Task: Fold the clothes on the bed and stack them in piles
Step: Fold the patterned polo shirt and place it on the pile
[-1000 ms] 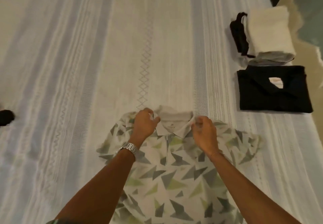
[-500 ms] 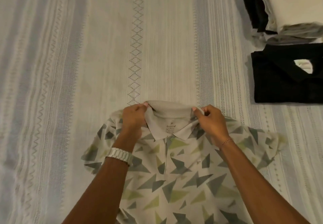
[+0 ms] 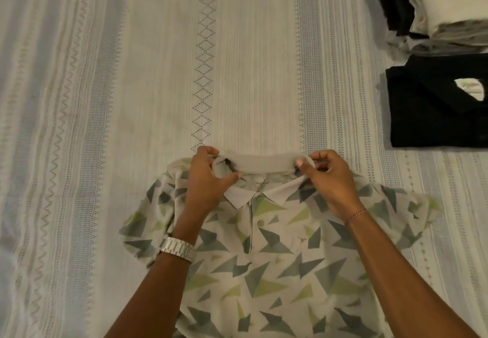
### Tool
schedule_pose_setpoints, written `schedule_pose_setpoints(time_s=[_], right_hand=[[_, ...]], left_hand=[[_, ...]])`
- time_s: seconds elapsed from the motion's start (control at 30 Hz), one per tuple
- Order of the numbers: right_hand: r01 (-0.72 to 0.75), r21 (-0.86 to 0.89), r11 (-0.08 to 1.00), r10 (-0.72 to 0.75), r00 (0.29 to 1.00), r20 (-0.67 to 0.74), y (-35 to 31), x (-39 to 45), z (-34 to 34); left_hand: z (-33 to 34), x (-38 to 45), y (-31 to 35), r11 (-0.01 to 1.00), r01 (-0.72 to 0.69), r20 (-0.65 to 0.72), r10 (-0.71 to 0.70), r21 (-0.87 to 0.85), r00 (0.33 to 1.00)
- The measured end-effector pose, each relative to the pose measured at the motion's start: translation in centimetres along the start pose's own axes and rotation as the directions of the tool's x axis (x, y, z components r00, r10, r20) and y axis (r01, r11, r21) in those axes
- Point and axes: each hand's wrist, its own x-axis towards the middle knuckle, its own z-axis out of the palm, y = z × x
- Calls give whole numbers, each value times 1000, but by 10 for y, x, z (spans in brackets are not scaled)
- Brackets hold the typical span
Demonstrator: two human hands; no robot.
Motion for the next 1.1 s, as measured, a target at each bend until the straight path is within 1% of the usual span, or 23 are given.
schedule_pose_setpoints(time_s=[0.03,0.07,0.1,0.13,0.2,0.27,0.37,0.4,0.47,0.57,0.6,0.67,0.73,0.77,0.8,0.83,0.87,0.9,0.93,0.97,1.0,1.03,1.1], right_hand=[[72,-82,994,-75,997,-36,-1,-4,4],[147,-188,971,-161,985,-65,0,-9,8],[208,-275,939,-240,967,-87,2,-13,14],[242,-323,915,-290,951,-108,3,-17,19],[272,-342,899,-340,927,-156,4,-20,25],[330,-385,862,-424,885,-193,5,-18,20],[380,-473,795,-518,831,-204,7,-17,-1],[384,-489,783,-529,825,-198,6,-18,-6],[391,-546,741,-548,822,-156,3,-23,-10],[353,-671,652,-539,838,-83,-2,-25,-7],[349,-694,630,-524,850,-48,-4,-26,-8],[411,-671,617,-510,858,56,-3,-26,-14],[456,-607,651,-461,873,161,-2,-24,-26],[465,-584,665,-441,876,196,0,-23,-36],[474,-589,655,-423,876,234,4,-20,-46],[475,-638,605,-404,875,268,9,-19,-56],[464,-717,520,-390,876,284,15,-17,-64],[438,-790,428,-382,880,281,21,-16,-68],[398,-836,379,-379,890,252,25,-17,-67],[348,-848,399,-374,907,196,25,-19,-62],[312,-832,459,-364,920,145,22,-21,-54],[292,-817,497,-356,927,115,20,-22,-46],[322,-801,504,-401,909,113,13,-24,-39]], left_hand=[[3,-2,-2,989,-85,-59,93,119,994],[5,-4,-5,960,-131,-100,160,246,982],[5,-5,-5,926,-138,-123,192,351,974],[5,-5,-4,903,-127,-133,197,409,971],[1,-4,2,893,-132,-132,207,431,969],[-7,-2,6,883,-156,-135,237,442,962],[-20,-1,2,836,-146,-203,292,530,935],[-22,-2,1,814,-145,-202,306,563,930],[-19,-5,4,766,-162,-157,324,622,933],[-10,-7,10,719,-204,-105,360,665,927],[-9,-7,12,726,-192,-91,331,660,939],[-11,-5,10,780,-176,-67,269,601,961],[-17,-3,0,853,-229,2,259,470,966],[-21,1,-7,873,-265,60,264,409,963],[-26,4,-15,877,-298,102,281,376,954],[-28,7,-23,866,-334,139,303,373,943],[-30,7,-31,830,-361,150,328,426,933],[-30,6,-37,769,-370,139,351,521,926],[-30,2,-42,694,-354,118,364,627,924],[-30,0,-46,634,-329,110,359,700,927],[-29,-4,-44,616,-308,115,333,725,936],[-28,-2,-44,606,-317,109,354,730,929],[-29,7,-35,612,-360,139,378,704,915]])
